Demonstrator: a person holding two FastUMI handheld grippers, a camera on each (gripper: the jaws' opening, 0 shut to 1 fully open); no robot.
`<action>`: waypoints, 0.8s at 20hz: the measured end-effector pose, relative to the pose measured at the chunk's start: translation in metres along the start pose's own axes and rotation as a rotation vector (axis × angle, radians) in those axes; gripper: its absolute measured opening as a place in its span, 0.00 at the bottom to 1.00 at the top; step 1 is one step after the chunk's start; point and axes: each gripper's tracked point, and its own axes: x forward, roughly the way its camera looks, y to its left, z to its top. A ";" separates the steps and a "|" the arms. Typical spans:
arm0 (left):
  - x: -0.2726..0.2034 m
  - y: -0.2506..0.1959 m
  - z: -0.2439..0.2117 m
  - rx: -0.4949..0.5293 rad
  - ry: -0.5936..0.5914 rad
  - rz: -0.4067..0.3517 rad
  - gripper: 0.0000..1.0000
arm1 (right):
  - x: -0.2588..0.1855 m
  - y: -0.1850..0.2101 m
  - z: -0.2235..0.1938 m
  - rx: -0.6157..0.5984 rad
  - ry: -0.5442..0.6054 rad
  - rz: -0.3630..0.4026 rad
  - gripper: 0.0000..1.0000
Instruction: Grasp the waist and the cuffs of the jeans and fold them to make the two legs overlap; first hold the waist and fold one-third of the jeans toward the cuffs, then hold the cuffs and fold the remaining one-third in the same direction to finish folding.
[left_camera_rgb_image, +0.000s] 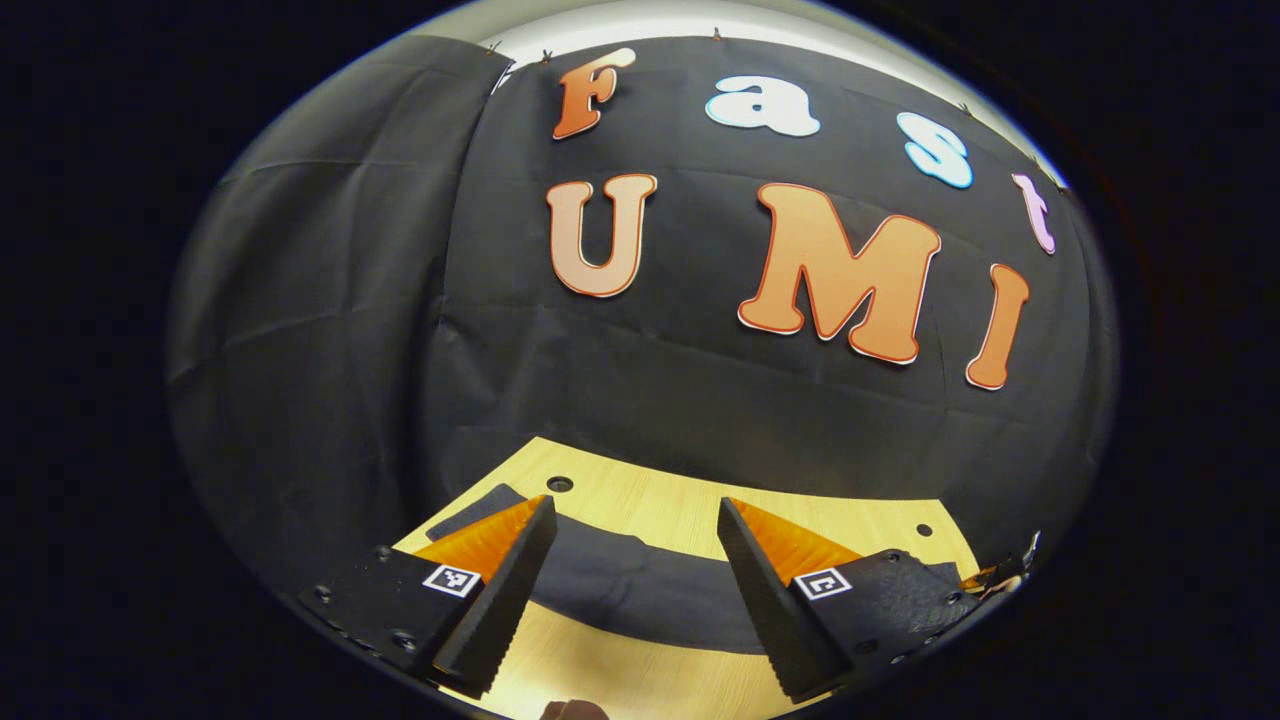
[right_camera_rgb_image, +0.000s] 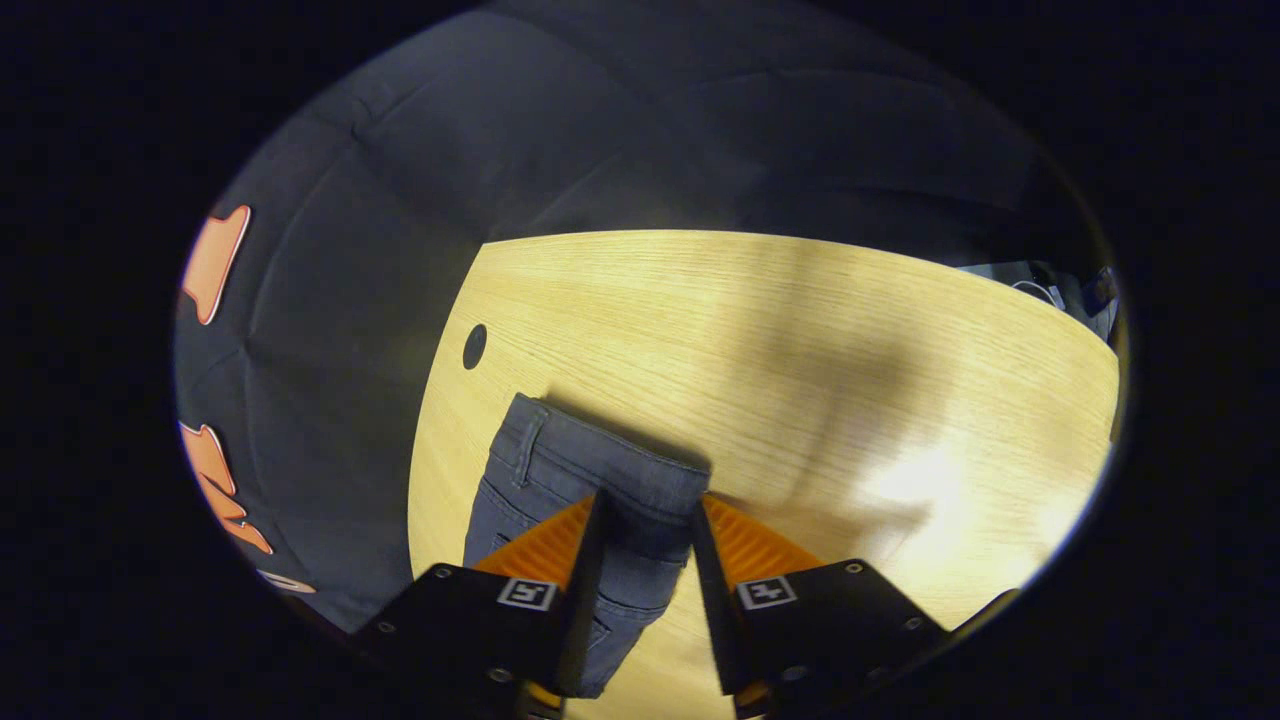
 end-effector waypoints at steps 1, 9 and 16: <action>0.000 0.001 -0.003 -0.006 0.010 -0.002 0.98 | -0.002 0.000 0.001 0.023 0.001 0.012 0.35; 0.008 0.041 -0.002 -0.011 0.026 -0.019 0.98 | -0.054 0.045 0.011 -0.209 -0.192 -0.015 0.00; 0.017 0.120 0.014 -0.058 0.020 -0.010 0.98 | -0.127 0.152 -0.015 -0.541 -0.374 0.033 0.00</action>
